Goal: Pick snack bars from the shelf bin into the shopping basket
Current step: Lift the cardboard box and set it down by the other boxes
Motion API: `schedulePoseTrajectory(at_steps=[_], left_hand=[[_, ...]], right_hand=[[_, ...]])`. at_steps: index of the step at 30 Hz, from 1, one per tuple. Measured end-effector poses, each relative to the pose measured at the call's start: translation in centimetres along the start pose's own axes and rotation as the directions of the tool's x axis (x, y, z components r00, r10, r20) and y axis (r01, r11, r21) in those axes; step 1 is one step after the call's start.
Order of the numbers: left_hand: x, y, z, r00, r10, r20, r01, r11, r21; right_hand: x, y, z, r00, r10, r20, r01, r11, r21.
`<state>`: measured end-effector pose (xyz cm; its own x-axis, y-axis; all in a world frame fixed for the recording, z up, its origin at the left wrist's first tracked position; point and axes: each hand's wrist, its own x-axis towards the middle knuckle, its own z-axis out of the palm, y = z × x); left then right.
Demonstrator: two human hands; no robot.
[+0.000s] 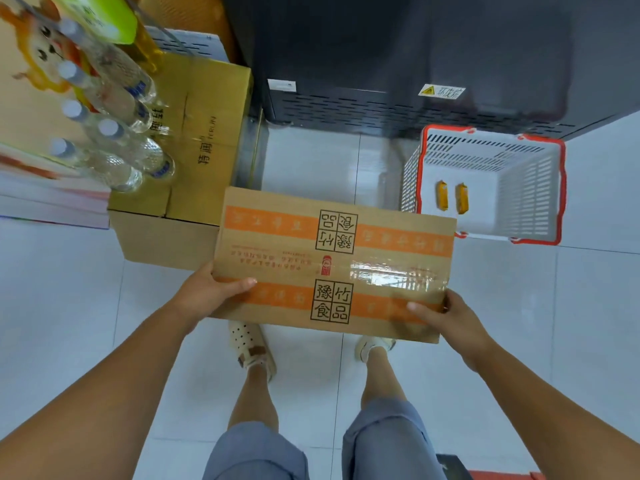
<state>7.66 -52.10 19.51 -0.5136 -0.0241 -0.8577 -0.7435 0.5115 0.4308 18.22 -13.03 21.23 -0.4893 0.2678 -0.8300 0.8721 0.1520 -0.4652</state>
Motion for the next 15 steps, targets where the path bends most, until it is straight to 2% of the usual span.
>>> schedulePoseTrajectory(at_steps=[4,7,10,11,13,14,15], left_hand=[[1.0,1.4,1.1,0.988,0.043,-0.151,-0.053,0.997,-0.064],[1.7,1.3,2.0,0.963,0.040,-0.268,-0.050,0.998,-0.031],[1.3,-0.2,2.6,0.951,-0.020,-0.309,0.010,0.999,-0.033],[0.9,-0.8,2.7,0.946,-0.031,-0.323,0.012,0.998,-0.061],[0.3,-1.8,3.2,0.936,-0.074,-0.345,0.020,0.987,-0.157],[0.1,-2.2,3.5,0.933,-0.112,-0.342,0.034,0.973,-0.228],[0.0,-2.7,4.0,0.931,-0.153,-0.330,0.043,0.948,-0.317]], right_hand=[[2.3,-2.2,0.7,0.989,-0.030,-0.141,0.028,0.999,-0.017],[3.9,-2.7,1.2,0.967,0.041,-0.250,-0.054,0.998,-0.044],[3.9,-2.7,1.7,0.941,0.084,-0.328,-0.144,0.976,-0.164],[3.7,-3.1,2.1,0.930,0.035,-0.367,-0.127,0.965,-0.230],[3.7,-4.9,3.3,0.883,-0.201,-0.424,-0.002,0.902,-0.432],[4.0,-6.0,4.2,0.847,-0.357,-0.394,0.081,0.819,-0.568],[4.5,-7.3,5.2,0.813,-0.495,-0.308,0.155,0.693,-0.705]])
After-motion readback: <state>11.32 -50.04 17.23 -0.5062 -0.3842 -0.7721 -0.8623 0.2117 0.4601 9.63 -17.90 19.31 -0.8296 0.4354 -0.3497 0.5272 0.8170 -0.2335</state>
